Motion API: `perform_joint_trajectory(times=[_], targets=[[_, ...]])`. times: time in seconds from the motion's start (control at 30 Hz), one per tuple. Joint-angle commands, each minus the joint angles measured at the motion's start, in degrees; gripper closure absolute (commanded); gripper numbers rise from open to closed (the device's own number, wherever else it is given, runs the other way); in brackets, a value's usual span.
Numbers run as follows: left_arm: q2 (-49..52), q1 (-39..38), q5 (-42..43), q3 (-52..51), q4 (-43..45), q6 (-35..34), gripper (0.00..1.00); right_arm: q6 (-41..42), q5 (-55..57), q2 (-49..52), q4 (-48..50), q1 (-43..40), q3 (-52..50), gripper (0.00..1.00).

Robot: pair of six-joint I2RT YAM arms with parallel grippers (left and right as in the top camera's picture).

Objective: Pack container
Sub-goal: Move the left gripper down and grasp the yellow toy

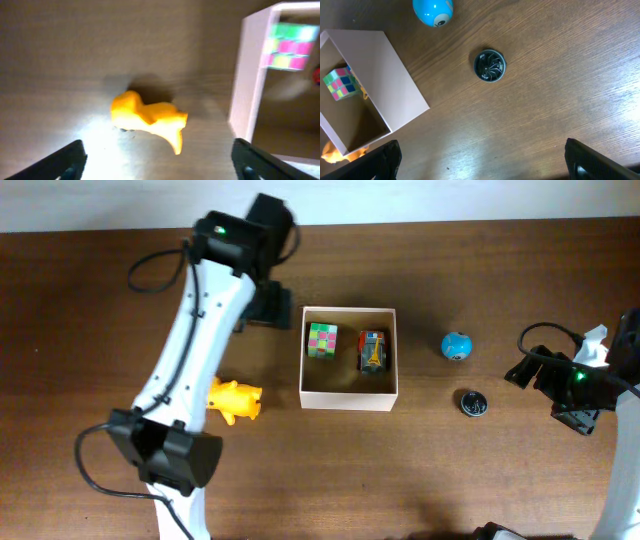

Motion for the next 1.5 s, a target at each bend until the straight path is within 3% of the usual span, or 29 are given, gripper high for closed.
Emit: perform_joint_trajectory(times=[0.0, 0.27, 0.33, 0.47, 0.63, 0.97, 1.13, 1.23, 1.3, 1.33, 1.37, 1.47], targets=[[-1.22, 2.03, 4.28, -4.35, -0.13, 4.90, 0.16, -0.20, 0.72, 0.09, -0.02, -0.42, 0.90, 0.01], [-17.94, 1.88, 1.81, -27.04, 2.32, 1.77, 0.13, -0.20, 0.72, 0.09, -0.02, -0.42, 0.90, 0.01], [-22.88, 1.90, 1.92, -34.77, 8.24, 1.38, 0.02, -0.20, 0.72, 0.09, 0.00, -0.42, 0.92, 0.01], [-29.68, 1.95, 6.03, -49.99, 24.74, 2.84, 0.01, -0.20, 0.72, 0.09, 0.00, -0.42, 0.92, 0.01], [-29.20, 1.95, 8.70, -63.67, 39.74, 4.20, 0.01, -0.20, 0.72, 0.09, -0.04, -0.42, 0.92, 0.01], [-22.97, 1.95, 5.53, -68.46, 48.46, 4.22, 0.02, -0.20, 0.70, 0.09, -0.04, -0.42, 0.90, 0.01], [-18.36, 1.95, 4.04, -68.50, 49.09, 4.20, 0.11, -0.20, 0.70, 0.09, -0.04, -0.42, 0.90, 0.01], [-16.13, 2.01, 3.04, -68.50, 49.13, 4.20, 0.29, -0.20, 0.70, 0.09, -0.04, -0.42, 0.90, 0.01], [-15.72, 2.05, 3.04, -68.48, 49.03, 4.20, 0.56, -0.20, 0.72, 0.09, -0.04, -0.42, 0.90, 0.01], [-15.76, 2.05, 3.08, -68.41, 48.96, 4.20, 0.65, -0.20, 0.72, 0.09, -0.04, -0.42, 0.90, 0.01], [-16.15, 2.05, 3.08, -68.06, 48.41, 4.17, 0.71, -0.20, 0.70, 0.09, -0.04, -0.42, 0.90, 0.01], [-18.05, 2.05, 3.04, -65.11, 45.03, 3.98, 0.75, -0.20, 0.70, 0.09, -0.04, -0.42, 0.90, 0.01]])
